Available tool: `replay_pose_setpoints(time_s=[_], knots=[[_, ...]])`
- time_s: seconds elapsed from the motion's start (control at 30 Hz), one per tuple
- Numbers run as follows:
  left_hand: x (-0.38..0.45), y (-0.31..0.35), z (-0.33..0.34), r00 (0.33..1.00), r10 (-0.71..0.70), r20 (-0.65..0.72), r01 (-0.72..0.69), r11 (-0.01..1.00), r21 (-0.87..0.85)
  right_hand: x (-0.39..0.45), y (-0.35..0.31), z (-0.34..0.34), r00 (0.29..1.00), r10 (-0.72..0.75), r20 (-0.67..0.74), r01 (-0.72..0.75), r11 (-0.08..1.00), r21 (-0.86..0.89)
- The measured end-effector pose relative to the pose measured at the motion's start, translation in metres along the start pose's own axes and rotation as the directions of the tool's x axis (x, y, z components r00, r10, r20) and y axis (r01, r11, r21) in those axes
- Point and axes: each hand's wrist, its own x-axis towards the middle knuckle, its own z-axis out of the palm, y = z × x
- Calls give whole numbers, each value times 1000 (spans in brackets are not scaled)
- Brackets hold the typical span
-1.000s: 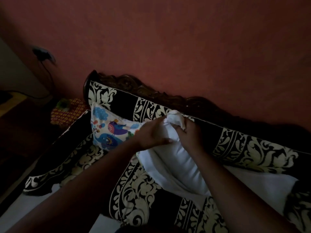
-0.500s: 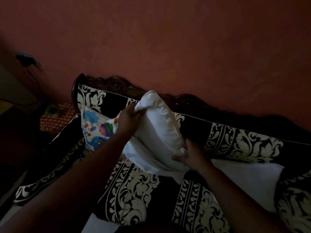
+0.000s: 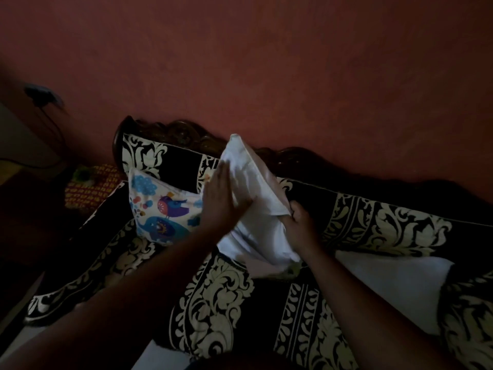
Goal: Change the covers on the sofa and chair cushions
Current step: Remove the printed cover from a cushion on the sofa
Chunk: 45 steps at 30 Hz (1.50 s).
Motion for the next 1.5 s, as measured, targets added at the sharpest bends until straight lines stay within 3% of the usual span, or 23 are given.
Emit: replay_pose_setpoints(time_s=[0.1,0.17,0.23,0.4,0.47,0.53,0.6,0.63,0.77,0.83,0.97,1.13,1.33,1.5], knots=[[-66,3,34,974,22,225,-36,998,56,7,-12,6,998,25,-62,-20,997,77],[-95,3,53,955,-73,287,69,997,26,9,-16,6,995,56,-85,-45,991,127],[-109,-4,63,925,-127,359,92,989,112,11,-20,2,992,83,-98,-68,987,147],[-122,-23,57,888,-33,458,-162,910,380,12,-28,-1,986,152,-65,-134,967,218],[-120,-27,48,893,-3,449,-207,885,418,13,-32,-1,985,156,-72,-136,963,231],[-120,-30,44,908,204,365,-337,874,350,14,-35,-3,982,159,-100,-131,961,242],[-125,-34,49,842,475,256,-535,797,281,17,-35,-4,970,201,-134,-160,951,266],[-128,-31,51,811,530,249,-583,768,265,18,-34,-4,964,222,-146,-176,946,273],[-125,-15,54,820,519,240,-571,768,291,18,-36,9,949,288,-132,-253,940,229],[-121,-10,54,774,579,256,-633,720,285,18,-40,17,949,299,-97,-285,949,135],[-121,0,57,653,615,442,-751,604,268,20,-50,29,958,287,-5,-286,957,-44],[-121,8,58,577,648,497,-815,501,292,19,-50,35,945,319,-68,-320,947,-6],[-130,-22,69,483,540,689,-866,414,281,30,-26,28,923,381,-56,-361,906,221],[-143,-57,73,521,179,835,-825,354,439,8,-46,26,905,425,-21,-377,824,424]])
